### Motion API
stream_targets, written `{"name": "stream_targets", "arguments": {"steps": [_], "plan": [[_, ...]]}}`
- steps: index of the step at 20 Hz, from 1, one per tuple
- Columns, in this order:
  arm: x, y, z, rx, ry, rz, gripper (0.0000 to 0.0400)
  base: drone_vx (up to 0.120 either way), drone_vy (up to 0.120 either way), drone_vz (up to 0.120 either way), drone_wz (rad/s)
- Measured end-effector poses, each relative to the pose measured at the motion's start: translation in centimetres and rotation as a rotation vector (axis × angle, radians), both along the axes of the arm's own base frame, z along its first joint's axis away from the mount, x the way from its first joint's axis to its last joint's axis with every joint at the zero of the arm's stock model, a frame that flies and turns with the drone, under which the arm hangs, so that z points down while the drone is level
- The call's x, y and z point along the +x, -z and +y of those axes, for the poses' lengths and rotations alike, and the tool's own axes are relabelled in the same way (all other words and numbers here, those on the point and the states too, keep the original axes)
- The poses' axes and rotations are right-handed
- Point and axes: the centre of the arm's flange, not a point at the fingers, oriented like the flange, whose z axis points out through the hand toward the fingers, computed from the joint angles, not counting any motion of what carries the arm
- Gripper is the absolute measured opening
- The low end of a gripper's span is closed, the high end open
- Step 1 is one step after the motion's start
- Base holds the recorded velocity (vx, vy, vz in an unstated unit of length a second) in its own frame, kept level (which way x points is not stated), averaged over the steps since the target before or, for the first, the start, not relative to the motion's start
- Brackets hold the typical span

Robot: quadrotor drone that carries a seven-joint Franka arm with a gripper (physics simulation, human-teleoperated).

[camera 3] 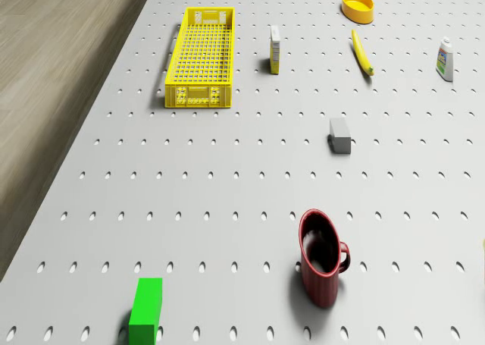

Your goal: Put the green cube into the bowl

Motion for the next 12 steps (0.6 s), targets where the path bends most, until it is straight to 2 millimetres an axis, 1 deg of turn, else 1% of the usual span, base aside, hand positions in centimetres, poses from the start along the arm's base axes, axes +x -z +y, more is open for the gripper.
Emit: {"name": "stream_targets", "arguments": {"steps": [12], "plan": [[-0.08,-0.07,0.02,-0.002,0.000,-0.009,0.0400,0.000,0.120,0.000,0.000]]}}
